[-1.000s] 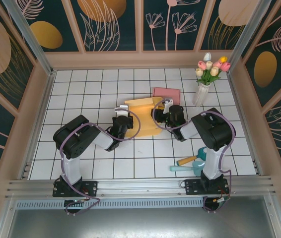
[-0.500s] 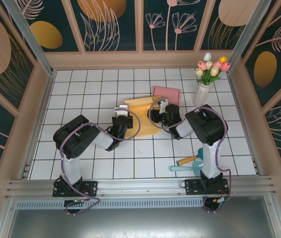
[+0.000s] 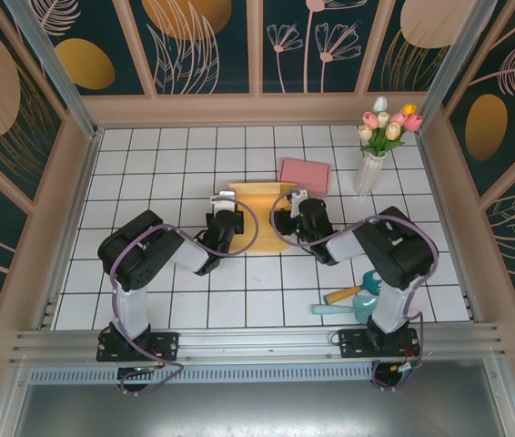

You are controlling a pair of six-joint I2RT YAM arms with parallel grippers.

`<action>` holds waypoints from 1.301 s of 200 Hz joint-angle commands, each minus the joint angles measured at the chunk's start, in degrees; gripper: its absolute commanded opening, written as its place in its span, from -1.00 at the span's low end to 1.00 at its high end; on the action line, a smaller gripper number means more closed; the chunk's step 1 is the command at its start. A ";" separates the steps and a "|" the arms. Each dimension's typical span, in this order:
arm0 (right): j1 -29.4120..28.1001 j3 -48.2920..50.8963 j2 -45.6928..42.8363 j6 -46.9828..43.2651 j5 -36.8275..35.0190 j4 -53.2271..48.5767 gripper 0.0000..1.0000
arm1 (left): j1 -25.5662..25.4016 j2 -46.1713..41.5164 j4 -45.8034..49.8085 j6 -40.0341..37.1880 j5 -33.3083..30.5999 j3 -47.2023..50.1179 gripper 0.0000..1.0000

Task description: Fold the paper box

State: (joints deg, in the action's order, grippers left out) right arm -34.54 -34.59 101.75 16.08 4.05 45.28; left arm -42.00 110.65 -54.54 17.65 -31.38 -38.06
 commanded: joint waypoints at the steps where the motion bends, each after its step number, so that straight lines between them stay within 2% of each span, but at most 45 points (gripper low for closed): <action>1: -2.12 0.78 -5.71 -2.22 -7.98 -12.09 -0.17 | -0.44 1.83 3.99 0.47 2.12 -0.99 -1.00; 28: -4.72 2.99 -11.94 -3.50 -12.46 -19.74 -0.15 | -0.38 1.60 3.90 0.06 3.19 -0.47 -1.00; 50: -5.41 6.33 -19.81 -3.17 -16.74 -23.18 -0.15 | -0.45 0.99 1.85 -1.67 6.80 1.06 -1.00; 77: -4.30 7.94 -30.52 -2.65 -31.06 -30.02 -0.13 | -0.37 0.52 0.07 -4.03 11.43 2.46 -1.00; 90: -1.58 7.96 -34.22 -0.64 -36.92 -33.82 -0.08 | -0.39 0.53 -0.54 -5.18 13.61 2.86 -1.00; 124: 4.84 10.45 -40.85 -0.87 -31.94 -33.88 -0.07 | -0.41 1.13 0.52 -6.13 15.68 1.82 -1.00; 160: 7.92 8.67 -35.73 -1.47 -21.09 -33.32 -0.06 | -0.40 1.59 1.62 -6.44 16.35 0.90 -1.00; 186: 7.94 7.47 -30.64 -2.32 -14.79 -31.74 -0.06 | -0.45 1.66 1.72 -6.31 16.19 0.77 -1.00; 210: 7.51 7.68 -29.68 -3.91 -9.30 -28.93 -0.07 | -0.43 1.94 2.33 -6.33 16.34 0.28 -1.00; 260: 6.39 7.43 -29.95 -6.32 -6.68 -26.98 -0.07 | -0.39 2.06 2.69 -6.40 16.51 -0.08 -1.00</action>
State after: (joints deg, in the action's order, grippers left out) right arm -27.55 -25.47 72.16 11.81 -5.89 15.00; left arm -42.00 110.65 -56.42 11.97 -17.39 -37.95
